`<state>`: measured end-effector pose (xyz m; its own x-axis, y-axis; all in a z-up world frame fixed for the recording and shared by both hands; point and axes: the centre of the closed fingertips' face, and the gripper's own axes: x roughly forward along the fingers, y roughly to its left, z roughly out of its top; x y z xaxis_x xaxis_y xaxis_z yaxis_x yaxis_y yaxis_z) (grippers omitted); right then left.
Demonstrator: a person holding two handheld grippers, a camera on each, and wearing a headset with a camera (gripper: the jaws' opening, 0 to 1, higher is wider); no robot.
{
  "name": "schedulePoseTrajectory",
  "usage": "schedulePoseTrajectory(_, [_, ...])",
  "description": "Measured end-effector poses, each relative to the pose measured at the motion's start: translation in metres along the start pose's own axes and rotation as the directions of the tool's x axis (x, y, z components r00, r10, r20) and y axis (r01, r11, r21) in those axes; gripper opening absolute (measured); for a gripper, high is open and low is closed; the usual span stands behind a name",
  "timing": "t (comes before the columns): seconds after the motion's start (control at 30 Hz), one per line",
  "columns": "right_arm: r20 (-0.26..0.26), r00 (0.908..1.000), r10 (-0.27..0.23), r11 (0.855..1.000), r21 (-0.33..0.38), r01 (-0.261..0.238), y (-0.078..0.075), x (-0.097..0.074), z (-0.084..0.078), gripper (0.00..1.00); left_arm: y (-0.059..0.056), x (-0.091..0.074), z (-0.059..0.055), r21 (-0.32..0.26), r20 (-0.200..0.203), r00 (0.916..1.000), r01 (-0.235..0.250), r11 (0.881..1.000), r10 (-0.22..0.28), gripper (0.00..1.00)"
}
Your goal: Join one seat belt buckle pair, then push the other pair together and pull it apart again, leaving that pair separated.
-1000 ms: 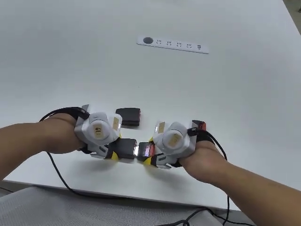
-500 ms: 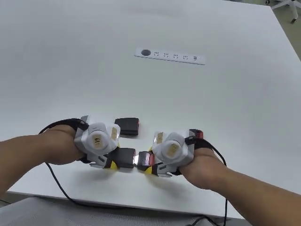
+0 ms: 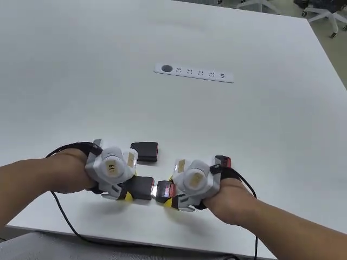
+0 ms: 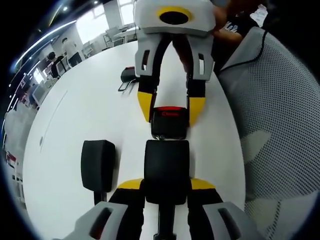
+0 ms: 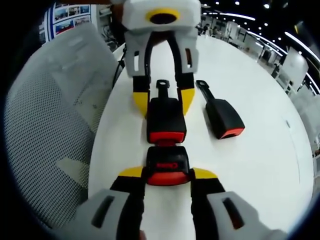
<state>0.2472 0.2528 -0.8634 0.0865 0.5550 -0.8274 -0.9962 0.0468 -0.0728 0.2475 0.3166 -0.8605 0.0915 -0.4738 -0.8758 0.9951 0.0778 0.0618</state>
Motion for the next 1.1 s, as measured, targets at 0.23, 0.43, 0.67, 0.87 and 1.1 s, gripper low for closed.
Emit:
schedulePoseTrajectory(0.23, [0.054,0.9985,-0.008,1.000,0.009,0.008,0.004,-0.018,0.018,0.35,0.000,-0.017,0.001,-0.039,0.008,0.9999,-0.007,0.999,0.007,0.33])
schedulePoseTrajectory(0.43, [0.099,0.9950,-0.015,1.000,-0.014,0.017,0.000,-0.036,0.036,0.34,0.015,-0.041,0.025,-0.047,0.076,0.9959,-0.045,0.998,0.048,0.33])
schedulePoseTrajectory(0.67, [0.073,0.9960,-0.053,0.998,-0.036,0.055,-0.023,-0.050,0.024,0.34,0.037,-0.048,0.044,-0.022,0.093,0.9915,-0.089,0.996,0.090,0.33])
schedulePoseTrajectory(0.87, [0.031,0.9968,-0.073,0.997,-0.007,0.074,-0.046,-0.063,-0.006,0.32,0.064,-0.039,0.045,-0.001,0.080,0.9881,-0.132,0.991,0.131,0.38])
schedulePoseTrajectory(1.1, [-0.012,0.9923,-0.123,0.992,0.034,0.123,-0.076,-0.081,-0.043,0.33,0.085,-0.026,0.039,-0.028,0.066,0.9889,-0.132,0.991,0.133,0.41])
